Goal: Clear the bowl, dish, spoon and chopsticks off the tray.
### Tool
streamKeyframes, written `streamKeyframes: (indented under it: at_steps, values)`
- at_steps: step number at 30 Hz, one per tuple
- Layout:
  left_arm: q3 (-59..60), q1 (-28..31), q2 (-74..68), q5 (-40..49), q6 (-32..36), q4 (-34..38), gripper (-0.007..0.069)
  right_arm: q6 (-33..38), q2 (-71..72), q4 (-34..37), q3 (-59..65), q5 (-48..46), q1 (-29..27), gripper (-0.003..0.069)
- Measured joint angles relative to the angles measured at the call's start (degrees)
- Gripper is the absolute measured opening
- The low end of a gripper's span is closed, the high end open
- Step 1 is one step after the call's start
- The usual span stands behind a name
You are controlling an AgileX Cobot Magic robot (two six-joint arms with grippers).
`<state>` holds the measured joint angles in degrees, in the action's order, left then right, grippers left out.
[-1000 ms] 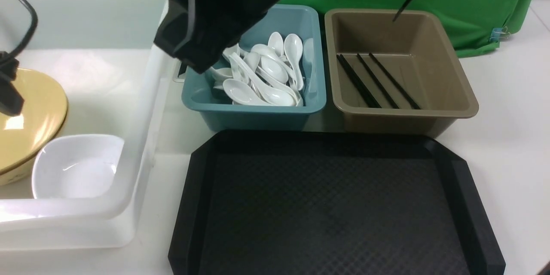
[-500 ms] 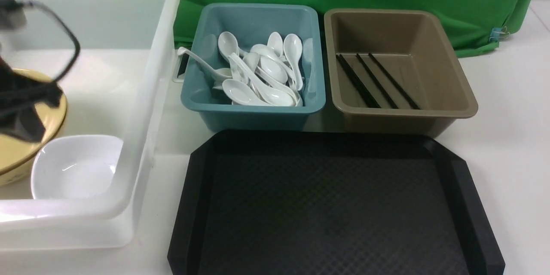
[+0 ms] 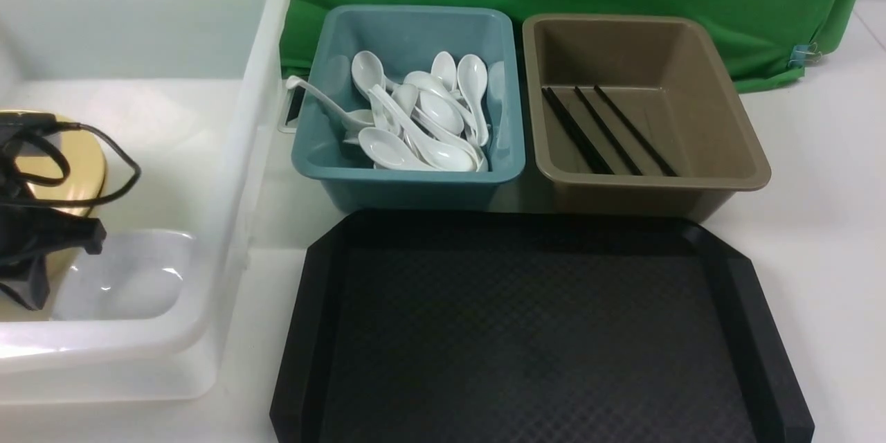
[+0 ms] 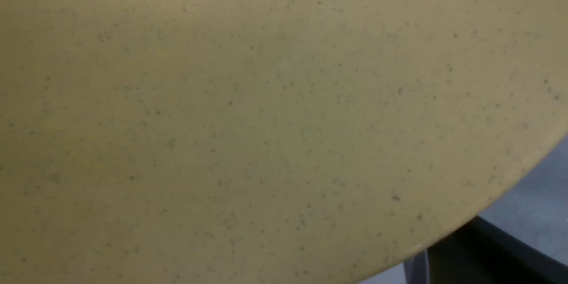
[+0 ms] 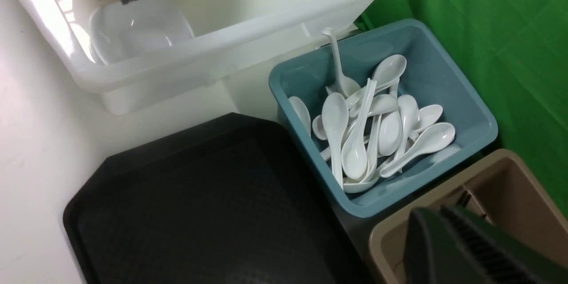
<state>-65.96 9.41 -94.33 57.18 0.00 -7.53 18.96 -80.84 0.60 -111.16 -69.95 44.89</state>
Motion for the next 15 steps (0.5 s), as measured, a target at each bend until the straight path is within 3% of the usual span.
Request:
streamKeyframes:
  at_steps: [5,10,11,15]
  values:
    - [-0.4,0.0,1.1,1.3,0.6,2.3,-0.0006,0.0,0.0,0.0,0.0,0.0,0.0,0.001]
    - [-1.1,-1.4,8.5,1.5,7.3,12.4,-0.0006,-0.3,0.1,-1.6,0.0,0.0,0.0,0.001]
    - [-1.1,-3.0,13.3,1.2,10.5,16.2,-0.0006,-2.5,0.5,-4.2,0.1,0.0,0.0,0.001]
    - [-1.1,-8.6,26.7,-1.7,13.2,18.9,-0.0006,-10.7,5.1,-15.8,3.2,0.3,0.0,0.001]
